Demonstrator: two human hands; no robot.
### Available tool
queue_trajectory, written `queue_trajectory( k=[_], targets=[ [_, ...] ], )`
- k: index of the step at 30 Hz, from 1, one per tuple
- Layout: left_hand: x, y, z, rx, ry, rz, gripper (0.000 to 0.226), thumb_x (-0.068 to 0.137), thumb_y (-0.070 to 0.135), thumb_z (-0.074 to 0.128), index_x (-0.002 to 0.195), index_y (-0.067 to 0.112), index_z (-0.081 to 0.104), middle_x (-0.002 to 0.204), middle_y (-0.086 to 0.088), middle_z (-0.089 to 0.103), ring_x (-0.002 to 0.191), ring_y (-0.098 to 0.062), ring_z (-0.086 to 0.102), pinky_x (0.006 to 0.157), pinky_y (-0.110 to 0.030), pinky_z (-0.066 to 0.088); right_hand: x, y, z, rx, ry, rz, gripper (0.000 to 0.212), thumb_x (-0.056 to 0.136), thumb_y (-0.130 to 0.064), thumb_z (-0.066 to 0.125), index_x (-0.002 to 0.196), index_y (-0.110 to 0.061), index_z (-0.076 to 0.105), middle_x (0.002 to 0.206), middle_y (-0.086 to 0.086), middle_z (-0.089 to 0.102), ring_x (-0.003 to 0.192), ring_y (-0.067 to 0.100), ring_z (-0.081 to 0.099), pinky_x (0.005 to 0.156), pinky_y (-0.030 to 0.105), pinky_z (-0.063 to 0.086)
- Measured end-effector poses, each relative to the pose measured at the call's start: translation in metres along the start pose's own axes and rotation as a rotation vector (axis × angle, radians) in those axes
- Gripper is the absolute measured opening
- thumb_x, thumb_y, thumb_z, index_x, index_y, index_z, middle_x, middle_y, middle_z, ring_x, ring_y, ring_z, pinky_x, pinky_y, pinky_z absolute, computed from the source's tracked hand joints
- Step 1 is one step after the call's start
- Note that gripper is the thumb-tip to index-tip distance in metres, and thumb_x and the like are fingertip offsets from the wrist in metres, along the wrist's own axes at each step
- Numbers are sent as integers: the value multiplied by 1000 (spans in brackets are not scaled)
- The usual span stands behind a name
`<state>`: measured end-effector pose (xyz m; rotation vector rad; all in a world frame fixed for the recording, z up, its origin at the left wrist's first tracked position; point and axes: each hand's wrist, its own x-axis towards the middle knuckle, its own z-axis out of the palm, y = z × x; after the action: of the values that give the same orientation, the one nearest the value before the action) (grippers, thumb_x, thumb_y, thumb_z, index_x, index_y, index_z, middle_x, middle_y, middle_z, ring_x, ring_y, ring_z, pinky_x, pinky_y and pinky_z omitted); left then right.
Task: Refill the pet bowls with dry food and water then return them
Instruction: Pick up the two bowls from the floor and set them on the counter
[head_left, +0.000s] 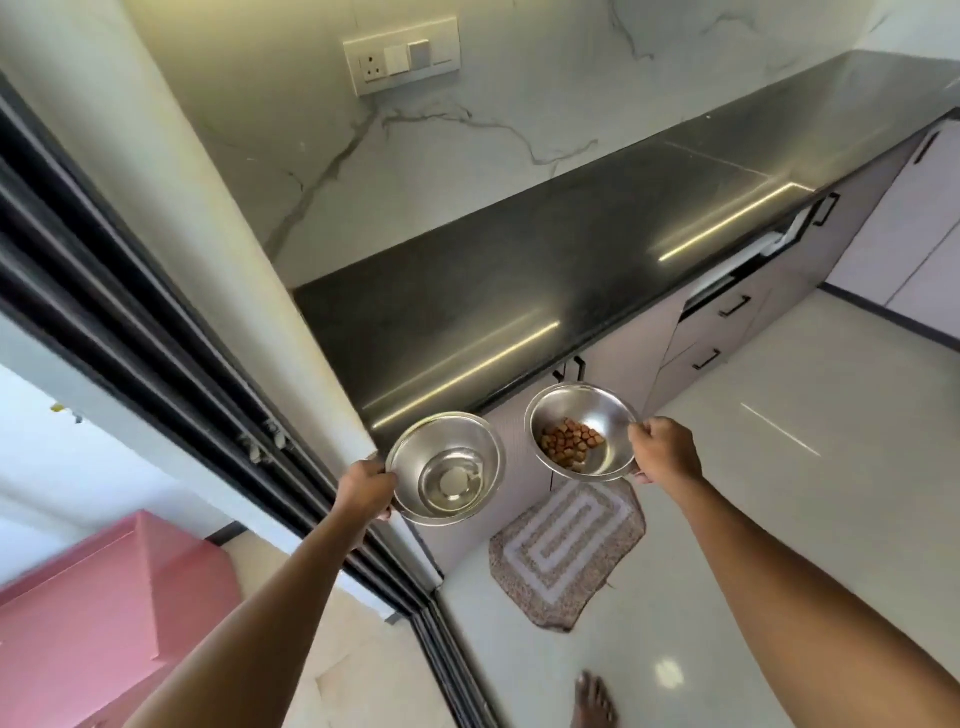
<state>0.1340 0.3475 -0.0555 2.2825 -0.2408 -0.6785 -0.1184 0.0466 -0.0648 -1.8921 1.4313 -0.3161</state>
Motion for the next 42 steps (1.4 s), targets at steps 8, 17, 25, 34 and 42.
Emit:
queue_trajectory(
  k=[8,17,25,34,42],
  targets=[
    [27,72,36,-97,118,-51,22,89,6,54,78,1,72,53,-7,61,45,-19,53,47,-24,45,102,-23,-40,-17,-80,-84,32,102,-28,57,76,-9,63,71,8,69,50,23,72,58,49,66],
    [80,136,76,-209,145,-80,20,95,7,56,83,1,70,69,-13,65,59,-22,63,50,-29,51,197,-44,-47,56,-121,-89,30,104,-26,55,97,-1,69,75,12,74,49,18,74,58,40,67],
    [167,187,92,-256,178,-89,17,91,8,56,90,2,72,78,-16,70,62,-27,68,63,-39,63,290,-89,-47,-1,-150,-164,25,106,-25,52,101,-7,68,87,7,71,66,23,77,71,48,68],
    [225,244,106,-325,204,-132,21,89,-1,49,81,4,68,70,-18,71,58,-27,71,53,-35,63,390,-137,-40,-24,-195,-200,25,105,-24,52,96,-5,67,85,8,70,67,20,76,63,40,68],
    [249,267,131,-393,309,-244,19,91,1,50,91,0,69,77,-22,74,65,-31,75,60,-41,64,474,-178,-27,-125,-294,-296,27,105,-30,54,89,-12,66,80,7,74,65,21,77,67,44,68]
  ],
)
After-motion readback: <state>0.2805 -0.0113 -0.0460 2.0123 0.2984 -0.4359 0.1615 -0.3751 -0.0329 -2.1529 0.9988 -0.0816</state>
